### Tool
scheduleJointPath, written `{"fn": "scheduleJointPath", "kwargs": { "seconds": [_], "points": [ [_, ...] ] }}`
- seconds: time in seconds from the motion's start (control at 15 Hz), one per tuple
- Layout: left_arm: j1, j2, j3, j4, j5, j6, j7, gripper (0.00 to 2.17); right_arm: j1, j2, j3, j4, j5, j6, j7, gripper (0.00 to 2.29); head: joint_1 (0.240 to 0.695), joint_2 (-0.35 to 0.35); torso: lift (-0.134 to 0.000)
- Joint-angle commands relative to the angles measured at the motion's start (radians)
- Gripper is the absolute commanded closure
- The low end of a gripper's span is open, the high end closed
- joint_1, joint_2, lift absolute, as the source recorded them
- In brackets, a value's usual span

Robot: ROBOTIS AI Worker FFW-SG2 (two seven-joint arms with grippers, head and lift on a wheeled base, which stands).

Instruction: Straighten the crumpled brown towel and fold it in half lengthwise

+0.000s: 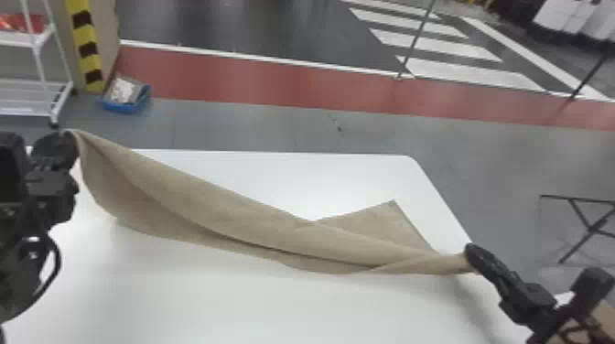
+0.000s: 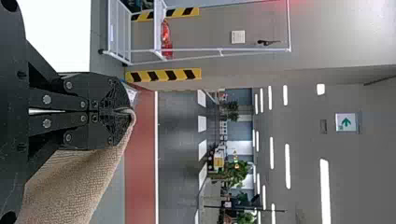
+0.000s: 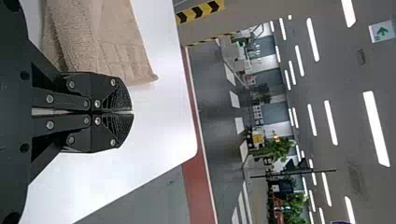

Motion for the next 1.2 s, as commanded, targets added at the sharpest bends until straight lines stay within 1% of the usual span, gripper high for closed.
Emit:
{"fn": "scheduleJointPath", "kwargs": {
  "seconds": [0.0, 0.07, 0.13, 0.27, 0.33, 0.4, 0.47, 0.53, 0.6, 0.73, 0.8, 0.87, 0.93, 1.0, 1.07, 1.13],
  "points": [
    [0.024, 0.002, 0.007, -0.035, -0.013, 0.018, -0.002, 1.38, 0.045, 0.006, -0.056, -0.017, 0.017, -0.001, 0.017, 0.24, 0.695, -0.340, -0.124],
    [0.030, 0.002, 0.010, -0.046, -0.013, 0.018, -0.002, 1.38, 0.048, 0.009, -0.087, -0.038, 0.014, 0.014, 0.029, 0.04, 0.695, -0.350, -0.124],
    [0.035, 0.003, 0.012, -0.056, -0.014, 0.024, -0.002, 1.38, 0.048, 0.011, -0.114, -0.068, 0.008, 0.057, 0.052, 0.03, 0.695, -0.350, -0.124],
    [0.050, 0.002, 0.019, -0.066, -0.016, 0.034, -0.002, 1.38, 0.036, 0.015, -0.188, -0.111, -0.012, 0.208, 0.106, 0.03, 0.695, -0.350, -0.124],
    [0.061, 0.002, 0.024, -0.072, -0.016, 0.031, -0.003, 1.38, 0.017, 0.011, -0.215, -0.106, -0.018, 0.202, 0.137, 0.04, 0.695, -0.350, -0.124],
    [0.067, 0.003, 0.027, -0.076, -0.016, 0.031, -0.006, 1.38, -0.015, 0.009, -0.225, -0.098, -0.012, 0.205, 0.118, 0.06, 0.695, -0.350, -0.124],
    [0.067, 0.009, 0.027, -0.076, -0.016, 0.031, -0.006, 1.38, -0.068, 0.001, -0.212, -0.085, 0.024, 0.232, 0.106, 0.10, 0.695, -0.350, -0.124],
    [0.067, 0.011, 0.027, -0.076, -0.016, 0.031, -0.011, 1.38, -0.116, 0.000, -0.188, -0.083, 0.057, 0.263, 0.098, 0.16, 0.695, -0.350, -0.124],
    [0.070, 0.014, 0.027, -0.076, -0.016, 0.031, -0.016, 1.38, -0.173, -0.002, -0.139, -0.081, 0.091, 0.291, 0.078, 0.32, 0.695, -0.350, -0.124],
    [0.078, 0.022, 0.026, -0.084, -0.020, 0.031, -0.025, 1.38, -0.276, -0.005, -0.008, -0.038, 0.142, 0.272, -0.017, 0.35, 0.695, -0.350, -0.124],
    [0.082, 0.023, 0.024, -0.084, -0.020, 0.031, -0.028, 1.38, -0.345, -0.009, 0.036, 0.009, 0.175, 0.269, -0.034, 0.35, 0.695, -0.350, -0.124],
    [0.084, 0.023, 0.024, -0.084, -0.020, 0.028, -0.032, 1.38, -0.430, -0.009, 0.079, 0.080, 0.229, 0.260, -0.034, 0.35, 0.695, -0.347, -0.124],
    [0.085, 0.026, 0.024, -0.083, -0.020, 0.021, -0.032, 1.38, -0.487, -0.009, 0.116, 0.132, 0.277, 0.251, -0.034, 0.35, 0.695, -0.328, -0.124],
    [0.088, 0.029, 0.024, -0.081, -0.020, 0.012, -0.034, 1.38, -0.530, -0.012, 0.168, 0.173, 0.315, 0.245, -0.032, 0.40, 0.695, -0.310, -0.124],
    [0.090, 0.029, 0.026, -0.078, -0.022, 0.006, -0.035, 1.38, -0.558, -0.012, 0.212, 0.208, 0.355, 0.217, -0.034, 0.44, 0.683, -0.280, -0.124],
    [0.091, 0.034, 0.029, -0.076, -0.022, 0.000, -0.035, 1.38, -0.576, -0.011, 0.246, 0.241, 0.381, 0.199, -0.038, 0.44, 0.679, -0.266, -0.124]
  ]
}}
